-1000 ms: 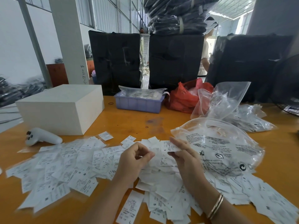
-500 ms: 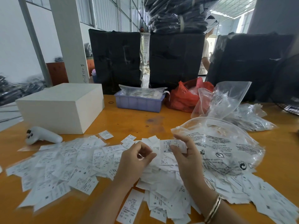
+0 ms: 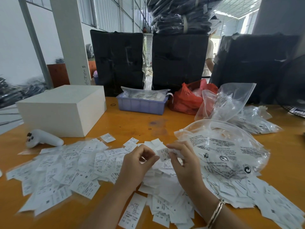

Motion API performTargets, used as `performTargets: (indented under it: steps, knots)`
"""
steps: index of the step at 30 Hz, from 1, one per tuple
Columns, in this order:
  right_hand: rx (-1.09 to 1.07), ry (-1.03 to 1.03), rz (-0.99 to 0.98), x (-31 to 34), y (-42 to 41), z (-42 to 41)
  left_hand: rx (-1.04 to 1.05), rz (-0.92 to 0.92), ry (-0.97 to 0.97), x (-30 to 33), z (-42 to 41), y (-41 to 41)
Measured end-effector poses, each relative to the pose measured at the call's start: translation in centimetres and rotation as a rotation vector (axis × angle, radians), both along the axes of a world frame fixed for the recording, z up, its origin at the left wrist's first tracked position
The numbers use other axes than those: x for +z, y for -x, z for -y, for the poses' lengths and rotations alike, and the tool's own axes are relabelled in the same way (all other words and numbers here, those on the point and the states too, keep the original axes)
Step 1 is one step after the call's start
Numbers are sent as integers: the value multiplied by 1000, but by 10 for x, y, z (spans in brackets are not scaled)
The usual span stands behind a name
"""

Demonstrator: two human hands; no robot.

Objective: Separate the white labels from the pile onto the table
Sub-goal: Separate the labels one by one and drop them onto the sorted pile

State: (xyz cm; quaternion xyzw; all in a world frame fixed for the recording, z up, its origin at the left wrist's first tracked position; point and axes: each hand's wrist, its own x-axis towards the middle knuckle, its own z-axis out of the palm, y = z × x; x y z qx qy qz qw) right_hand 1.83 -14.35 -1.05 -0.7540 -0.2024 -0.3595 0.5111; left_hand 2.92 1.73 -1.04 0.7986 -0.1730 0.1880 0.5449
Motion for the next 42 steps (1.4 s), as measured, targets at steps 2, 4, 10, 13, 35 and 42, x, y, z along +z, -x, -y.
performTargets:
  steps: [2,4,10,13,35,42]
  knots:
    - [8,12,-15,1,0,0,-10,3,-10,0,0,1]
    - [19,13,-31,1,1,1,-12,-3,-14,0,0,1]
    - [-2,-293,-155,2,-1,6,-14,-57,28,0,-1,-1]
    - [-11,-284,-143,2,0,6,-21,-68,33,0,0,-1]
    - [60,98,-46,1,7,-4,-75,-59,10,-2,0,-2]
    - [237,-224,-487,5,1,2,-76,-123,90,-3,0,-4]
